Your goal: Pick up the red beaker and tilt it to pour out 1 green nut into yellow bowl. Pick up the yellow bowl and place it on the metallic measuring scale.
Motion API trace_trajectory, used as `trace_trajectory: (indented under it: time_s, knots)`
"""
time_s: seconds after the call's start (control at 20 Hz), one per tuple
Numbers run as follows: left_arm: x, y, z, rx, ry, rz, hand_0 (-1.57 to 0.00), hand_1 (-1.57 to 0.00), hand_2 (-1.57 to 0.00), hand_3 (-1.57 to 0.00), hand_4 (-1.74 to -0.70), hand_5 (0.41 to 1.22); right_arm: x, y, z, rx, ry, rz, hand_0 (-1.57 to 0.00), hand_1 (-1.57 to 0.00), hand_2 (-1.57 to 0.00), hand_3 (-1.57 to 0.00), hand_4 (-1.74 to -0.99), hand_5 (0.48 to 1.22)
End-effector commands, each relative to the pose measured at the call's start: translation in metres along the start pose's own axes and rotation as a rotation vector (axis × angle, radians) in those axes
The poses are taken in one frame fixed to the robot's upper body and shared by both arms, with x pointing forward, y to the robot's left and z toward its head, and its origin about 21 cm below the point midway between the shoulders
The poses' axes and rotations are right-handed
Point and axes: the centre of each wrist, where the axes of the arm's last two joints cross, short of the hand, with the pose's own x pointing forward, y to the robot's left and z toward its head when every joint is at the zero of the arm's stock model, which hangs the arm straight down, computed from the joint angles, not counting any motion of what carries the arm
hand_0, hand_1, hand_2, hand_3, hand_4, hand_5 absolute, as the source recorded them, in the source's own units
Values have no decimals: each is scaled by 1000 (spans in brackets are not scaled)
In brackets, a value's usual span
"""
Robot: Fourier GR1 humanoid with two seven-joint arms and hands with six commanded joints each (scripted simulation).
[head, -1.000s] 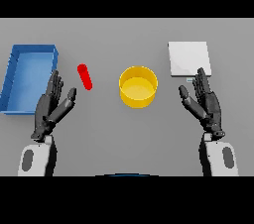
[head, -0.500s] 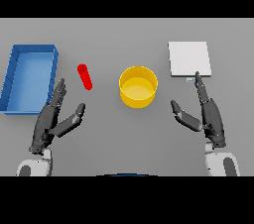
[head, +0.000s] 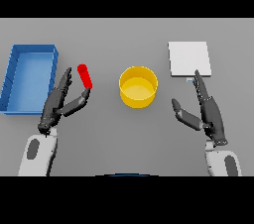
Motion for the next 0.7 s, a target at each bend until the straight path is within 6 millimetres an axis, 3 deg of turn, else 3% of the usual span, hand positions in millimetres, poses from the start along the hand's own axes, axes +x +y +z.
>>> trace_trajectory:
  time_s: [0.0,0.3,0.65]
  knots:
    - [-2,0,-6,-8,-6,-3,1,1,1,1,-1176,640,-1,-1,3,2,-5,-3,1,1,1,1,-1225,627]
    - [1,-4,-43,-38,-48,-26,1,1,1,1,-1200,651,0,0,0,3,-1,-4,1,1,1,1,-1222,627]
    - [0,-17,-68,-24,-9,-62,1,1,1,1,-1203,671,-3,0,2,1,9,-14,1,1,1,1,-1238,638]
